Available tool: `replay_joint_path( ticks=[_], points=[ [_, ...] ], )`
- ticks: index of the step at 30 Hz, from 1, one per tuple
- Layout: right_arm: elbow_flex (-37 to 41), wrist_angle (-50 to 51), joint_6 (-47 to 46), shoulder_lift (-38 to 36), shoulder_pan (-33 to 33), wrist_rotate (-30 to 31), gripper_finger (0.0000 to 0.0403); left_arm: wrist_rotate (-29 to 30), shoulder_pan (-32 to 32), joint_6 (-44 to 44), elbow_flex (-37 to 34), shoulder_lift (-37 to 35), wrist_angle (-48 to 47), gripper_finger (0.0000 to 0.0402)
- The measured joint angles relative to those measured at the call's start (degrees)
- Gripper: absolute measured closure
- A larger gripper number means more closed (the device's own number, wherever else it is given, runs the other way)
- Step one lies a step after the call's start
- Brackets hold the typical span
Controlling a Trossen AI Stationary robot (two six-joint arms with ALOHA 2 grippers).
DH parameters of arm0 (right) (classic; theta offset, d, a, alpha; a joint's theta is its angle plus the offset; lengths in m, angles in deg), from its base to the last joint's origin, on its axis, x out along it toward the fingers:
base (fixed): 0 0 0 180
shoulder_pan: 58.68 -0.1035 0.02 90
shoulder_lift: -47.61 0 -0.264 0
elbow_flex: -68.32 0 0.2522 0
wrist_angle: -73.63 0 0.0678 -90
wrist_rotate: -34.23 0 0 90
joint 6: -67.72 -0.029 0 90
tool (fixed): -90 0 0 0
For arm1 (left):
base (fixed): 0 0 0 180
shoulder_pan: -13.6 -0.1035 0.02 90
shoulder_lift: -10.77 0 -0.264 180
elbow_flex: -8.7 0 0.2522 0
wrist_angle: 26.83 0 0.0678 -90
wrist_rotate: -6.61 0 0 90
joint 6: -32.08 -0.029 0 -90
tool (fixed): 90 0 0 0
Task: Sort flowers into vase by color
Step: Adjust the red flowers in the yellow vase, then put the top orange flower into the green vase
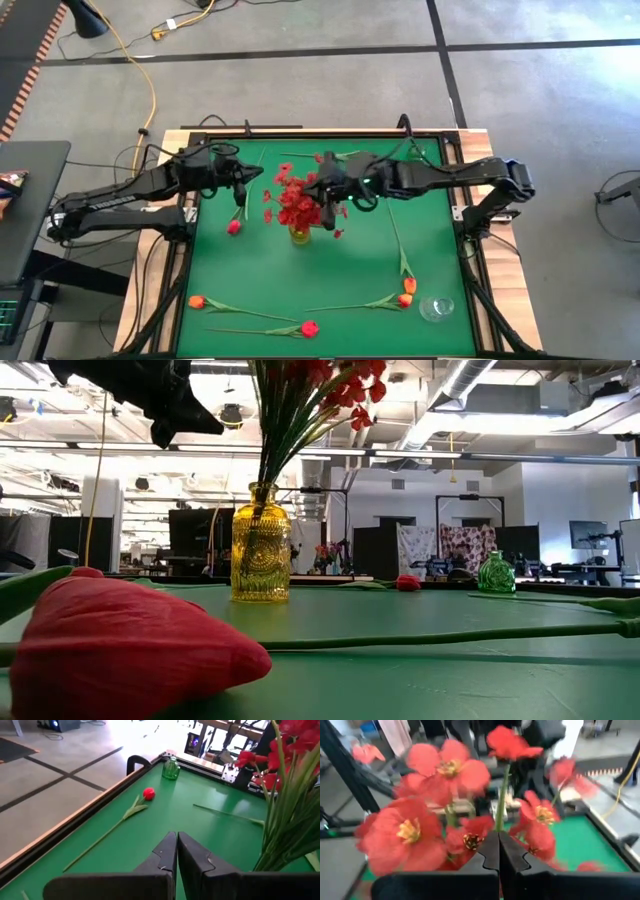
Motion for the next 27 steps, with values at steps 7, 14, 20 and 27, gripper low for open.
replay_joint_path(
  ticks=[7,14,20,27],
  points=[
    [-1.7,1.0,0.0,1.3,0.3,0.0,0.0384,0.0,0.0,-0.7,0.0,0.0,1.5,0.0401],
    [-7.3,4.3,2.4,0.6,1.9,0.3,0.0382,0.0,0.0,-1.6,0.0,0.0,2.5,0.0401],
    [-11.6,11.7,2.6,-0.3,2.7,0.3,0.0380,0.0,0.0,-1.6,0.0,0.0,2.4,0.0401],
    [-13.2,20.4,2.6,-5.7,5.2,1.5,0.0380,1.7,0.0,-1.6,0.0,0.0,1.4,0.0401]
  ],
)
